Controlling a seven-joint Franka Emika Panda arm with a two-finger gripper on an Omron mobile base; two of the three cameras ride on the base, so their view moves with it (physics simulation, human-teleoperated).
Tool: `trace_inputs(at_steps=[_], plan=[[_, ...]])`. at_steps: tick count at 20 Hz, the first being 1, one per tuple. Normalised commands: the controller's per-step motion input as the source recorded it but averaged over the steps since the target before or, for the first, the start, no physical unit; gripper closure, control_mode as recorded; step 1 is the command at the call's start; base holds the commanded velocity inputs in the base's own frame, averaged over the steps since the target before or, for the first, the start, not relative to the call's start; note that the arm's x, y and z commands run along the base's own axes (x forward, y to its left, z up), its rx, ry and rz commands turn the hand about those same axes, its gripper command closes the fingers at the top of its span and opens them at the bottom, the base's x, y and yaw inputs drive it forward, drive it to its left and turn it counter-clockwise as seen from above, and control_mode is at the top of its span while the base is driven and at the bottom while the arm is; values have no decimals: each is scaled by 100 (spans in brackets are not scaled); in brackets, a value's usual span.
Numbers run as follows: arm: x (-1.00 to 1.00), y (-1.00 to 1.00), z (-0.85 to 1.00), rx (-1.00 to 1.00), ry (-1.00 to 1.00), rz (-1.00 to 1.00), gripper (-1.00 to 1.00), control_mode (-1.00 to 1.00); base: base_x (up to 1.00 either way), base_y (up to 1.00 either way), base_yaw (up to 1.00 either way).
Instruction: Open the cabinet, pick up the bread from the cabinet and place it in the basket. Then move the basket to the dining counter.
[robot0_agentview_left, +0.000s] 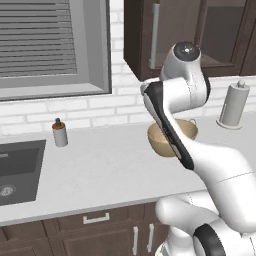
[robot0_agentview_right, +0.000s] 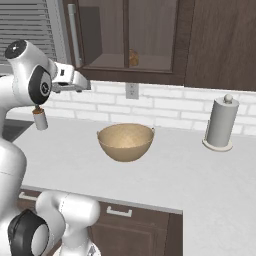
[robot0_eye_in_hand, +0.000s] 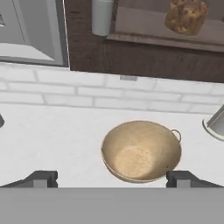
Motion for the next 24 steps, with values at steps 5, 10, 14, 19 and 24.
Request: trace_inputs(at_steps=[5, 10, 14, 19, 24], plan=[[1, 0, 99, 0, -31, 0, -100, -100, 0, 0, 0], [11, 1, 56, 1, -20, 0, -100, -100, 0, 0, 0], [31, 8, 1, 2, -3, 0, -100, -100, 0, 0, 0], [53, 0, 0, 8, -3, 10, -100, -100, 0, 0, 0], [56, 0, 0, 2, -2, 5, -100, -100, 0, 0, 0]])
